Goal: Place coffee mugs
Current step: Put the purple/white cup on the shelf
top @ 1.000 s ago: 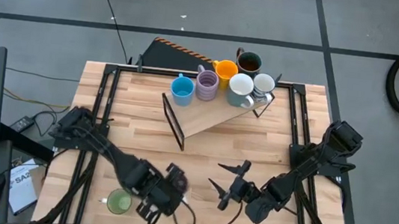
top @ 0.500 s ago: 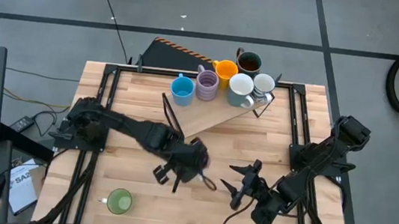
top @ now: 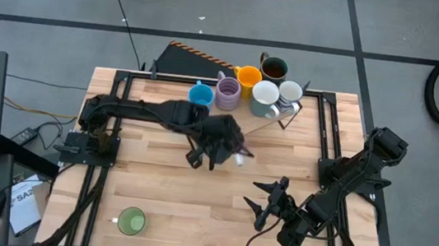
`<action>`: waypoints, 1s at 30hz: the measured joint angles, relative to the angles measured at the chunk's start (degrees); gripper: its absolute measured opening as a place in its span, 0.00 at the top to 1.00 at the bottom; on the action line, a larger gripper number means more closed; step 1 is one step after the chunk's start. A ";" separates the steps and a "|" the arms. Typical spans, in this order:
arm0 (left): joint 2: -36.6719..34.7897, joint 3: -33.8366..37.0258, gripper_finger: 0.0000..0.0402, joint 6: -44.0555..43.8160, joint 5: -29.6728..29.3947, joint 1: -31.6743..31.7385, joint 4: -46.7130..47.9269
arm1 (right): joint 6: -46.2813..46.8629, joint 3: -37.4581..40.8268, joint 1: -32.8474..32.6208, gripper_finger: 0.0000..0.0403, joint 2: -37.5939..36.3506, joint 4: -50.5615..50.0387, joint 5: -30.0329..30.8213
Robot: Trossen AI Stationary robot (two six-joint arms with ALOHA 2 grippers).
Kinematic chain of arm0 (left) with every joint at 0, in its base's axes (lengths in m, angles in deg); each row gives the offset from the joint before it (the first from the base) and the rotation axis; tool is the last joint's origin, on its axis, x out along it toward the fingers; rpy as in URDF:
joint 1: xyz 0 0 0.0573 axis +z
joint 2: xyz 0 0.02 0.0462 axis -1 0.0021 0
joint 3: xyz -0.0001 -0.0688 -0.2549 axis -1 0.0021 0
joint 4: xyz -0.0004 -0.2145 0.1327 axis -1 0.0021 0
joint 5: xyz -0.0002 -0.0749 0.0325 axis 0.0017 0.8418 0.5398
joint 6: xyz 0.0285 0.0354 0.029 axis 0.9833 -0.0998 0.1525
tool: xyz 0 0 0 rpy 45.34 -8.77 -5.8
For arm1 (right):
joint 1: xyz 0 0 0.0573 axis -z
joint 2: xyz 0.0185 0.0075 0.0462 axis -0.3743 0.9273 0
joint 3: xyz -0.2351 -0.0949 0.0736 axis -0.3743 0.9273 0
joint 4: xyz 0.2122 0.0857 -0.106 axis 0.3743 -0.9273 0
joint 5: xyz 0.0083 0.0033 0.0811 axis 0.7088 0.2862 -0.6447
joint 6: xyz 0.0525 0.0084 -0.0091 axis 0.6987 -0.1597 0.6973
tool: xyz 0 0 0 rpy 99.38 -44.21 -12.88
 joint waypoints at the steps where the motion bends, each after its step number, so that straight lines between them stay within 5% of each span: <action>1: -0.03 0.00 0.94 0.44 0.21 0.92 -0.07 | -0.47 0.00 0.11 0.30 0.00 -0.17 0.06; 10: -0.19 -1.07 0.93 3.93 0.64 8.96 -1.91 | -3.40 -0.02 -0.26 0.30 -3.49 -10.05 6.31; 16: -0.18 -2.19 0.94 3.54 7.84 13.48 -1.70 | -4.32 -0.02 -0.23 0.30 -6.87 -12.32 6.31; 30: -0.20 -2.23 0.94 4.73 12.23 13.89 -6.37 | -4.54 -0.02 -0.39 0.30 -6.95 -13.77 8.08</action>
